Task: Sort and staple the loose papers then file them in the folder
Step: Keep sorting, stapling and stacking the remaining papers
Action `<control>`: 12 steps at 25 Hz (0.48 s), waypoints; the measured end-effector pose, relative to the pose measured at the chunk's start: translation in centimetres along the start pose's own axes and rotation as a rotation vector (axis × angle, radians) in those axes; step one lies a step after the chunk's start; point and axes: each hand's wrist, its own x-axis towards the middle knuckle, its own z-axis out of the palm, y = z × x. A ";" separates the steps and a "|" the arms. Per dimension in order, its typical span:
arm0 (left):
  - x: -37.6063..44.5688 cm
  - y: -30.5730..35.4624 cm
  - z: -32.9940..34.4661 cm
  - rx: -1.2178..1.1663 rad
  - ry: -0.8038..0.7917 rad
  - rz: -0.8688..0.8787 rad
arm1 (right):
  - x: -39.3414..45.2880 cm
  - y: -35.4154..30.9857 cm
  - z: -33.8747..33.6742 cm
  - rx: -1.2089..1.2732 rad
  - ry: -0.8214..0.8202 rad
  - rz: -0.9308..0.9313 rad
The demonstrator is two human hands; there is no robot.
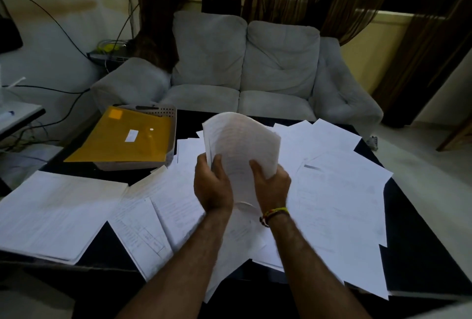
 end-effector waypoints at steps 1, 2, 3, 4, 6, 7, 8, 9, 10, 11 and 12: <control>-0.3 -0.4 0.2 -0.002 0.007 0.026 | -0.2 0.9 0.1 0.001 0.033 -0.021; -0.3 -0.6 0.4 -0.001 0.009 0.053 | -0.2 1.2 0.0 -0.003 0.061 -0.045; -0.4 -0.7 0.8 0.006 0.002 0.071 | -0.1 1.2 -0.4 -0.009 0.071 -0.042; -0.3 -0.6 1.1 0.023 0.003 0.084 | 0.2 0.8 -0.8 -0.003 0.057 -0.006; -0.1 -0.1 2.3 0.027 0.013 0.097 | 1.3 1.0 -1.7 0.008 0.038 0.071; 0.0 0.1 2.9 0.012 0.001 0.076 | 1.8 1.4 -2.3 0.014 0.075 0.084; -0.1 0.0 3.6 -0.009 -0.028 0.025 | 2.3 2.1 -3.3 0.026 0.150 0.096; -0.3 -0.3 4.2 -0.026 -0.063 -0.053 | 2.9 3.1 -4.2 0.059 0.237 0.122; -0.9 -0.9 5.0 -0.027 -0.120 -0.134 | 3.6 4.2 -5.5 0.040 0.328 0.156; -2.1 -1.8 5.9 -0.006 -0.195 -0.200 | 4.4 6.0 -6.9 -0.025 0.397 0.200; -3.4 -2.9 6.6 0.028 -0.282 -0.248 | 5.0 7.9 -8.5 -0.138 0.417 0.288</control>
